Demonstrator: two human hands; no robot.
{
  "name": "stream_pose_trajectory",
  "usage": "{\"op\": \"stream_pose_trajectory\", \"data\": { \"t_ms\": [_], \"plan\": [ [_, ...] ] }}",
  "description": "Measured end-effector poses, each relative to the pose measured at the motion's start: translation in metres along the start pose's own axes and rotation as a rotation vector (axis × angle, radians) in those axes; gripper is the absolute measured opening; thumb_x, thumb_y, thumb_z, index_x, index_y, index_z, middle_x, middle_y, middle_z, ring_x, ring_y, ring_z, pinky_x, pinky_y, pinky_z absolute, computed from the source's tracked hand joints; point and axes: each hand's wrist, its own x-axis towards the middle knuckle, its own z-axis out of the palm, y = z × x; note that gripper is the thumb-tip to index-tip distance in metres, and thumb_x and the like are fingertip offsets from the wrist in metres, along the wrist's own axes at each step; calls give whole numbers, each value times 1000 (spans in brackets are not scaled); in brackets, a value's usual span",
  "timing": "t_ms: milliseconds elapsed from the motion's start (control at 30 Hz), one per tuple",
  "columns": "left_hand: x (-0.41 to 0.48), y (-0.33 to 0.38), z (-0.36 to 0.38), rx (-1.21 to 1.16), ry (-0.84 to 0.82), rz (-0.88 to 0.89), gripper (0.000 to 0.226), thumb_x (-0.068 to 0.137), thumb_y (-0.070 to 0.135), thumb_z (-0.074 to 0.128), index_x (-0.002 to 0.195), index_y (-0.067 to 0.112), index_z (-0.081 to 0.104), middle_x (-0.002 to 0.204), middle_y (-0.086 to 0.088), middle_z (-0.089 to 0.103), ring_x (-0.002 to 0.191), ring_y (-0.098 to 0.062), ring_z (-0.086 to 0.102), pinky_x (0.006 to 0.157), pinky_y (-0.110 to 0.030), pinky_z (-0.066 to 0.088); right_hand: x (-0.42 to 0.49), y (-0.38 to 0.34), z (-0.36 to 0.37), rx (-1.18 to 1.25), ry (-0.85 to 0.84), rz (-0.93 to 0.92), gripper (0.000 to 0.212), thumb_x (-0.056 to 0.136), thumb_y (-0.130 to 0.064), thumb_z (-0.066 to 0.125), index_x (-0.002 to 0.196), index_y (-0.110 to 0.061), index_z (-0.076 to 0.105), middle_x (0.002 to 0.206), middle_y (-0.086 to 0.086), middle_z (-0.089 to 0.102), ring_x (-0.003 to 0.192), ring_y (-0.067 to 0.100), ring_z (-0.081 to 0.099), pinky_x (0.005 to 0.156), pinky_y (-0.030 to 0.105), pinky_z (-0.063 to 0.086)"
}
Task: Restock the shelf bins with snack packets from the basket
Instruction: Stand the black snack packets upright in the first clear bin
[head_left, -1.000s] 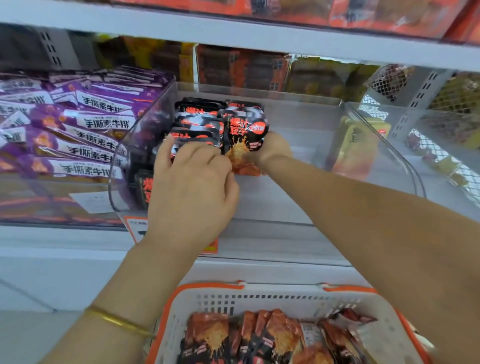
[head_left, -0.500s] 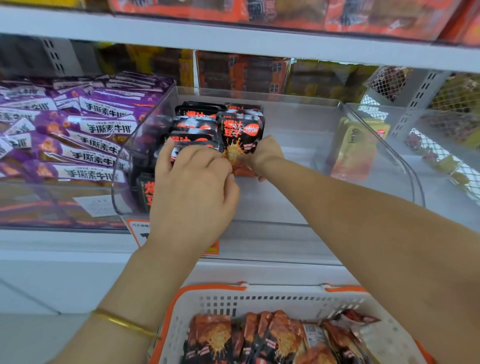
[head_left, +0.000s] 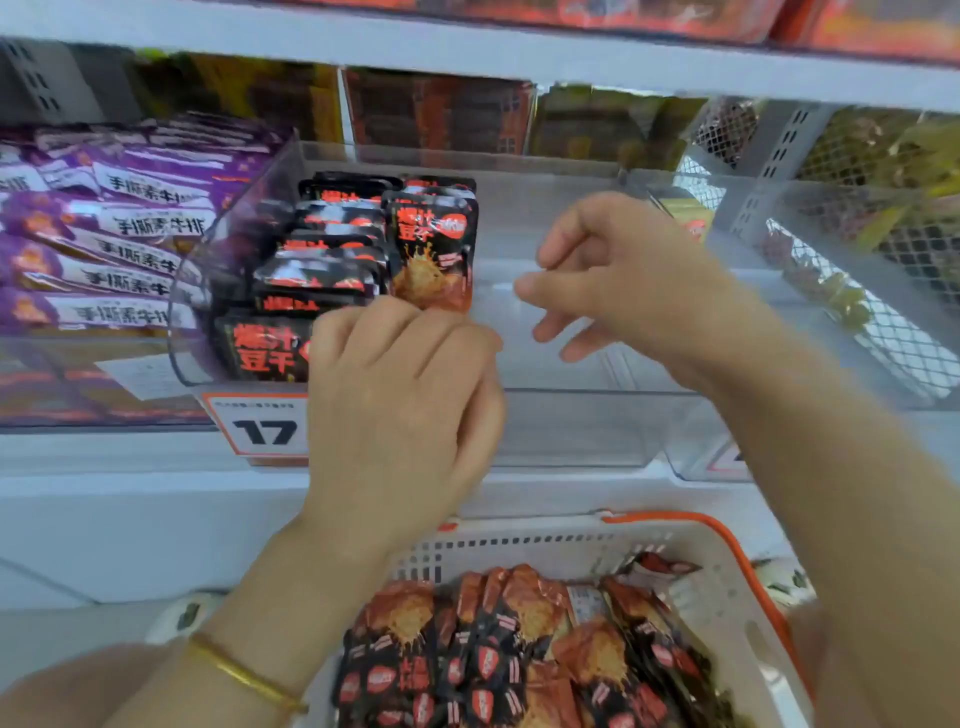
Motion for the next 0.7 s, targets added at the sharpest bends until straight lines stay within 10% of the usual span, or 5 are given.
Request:
{"op": "stream_pose_trajectory", "data": {
  "t_ms": [233,433,700],
  "plan": [
    [-64,57,40,-90,-548,125,23,84,22,46,74,13,65,74,1,64,77,-27,56,70,-37,35,-104,162,-9,-374,-370,634,7,91,-13,59,91,-7,62,90,18,67,68,21,64,57,28,51],
    [-90,71,56,-93,-760,99,34,86,26,35,75,16,66,74,3,64,76,-22,56,72,-38,42,-108,280,43,-1023,-270,575,44,96,-12,37,140,-8,40,144,14,36,129,32,38,97,43,41],
    [-104,63,64,-106,-841,113,33,90,28,38,81,18,68,79,5,65,78,-18,57,69,-37,49,-101,272,44,-1092,-351,483,27,98,-16,41,119,-11,58,122,9,60,115,28,54,92,36,45]
  ]
}}
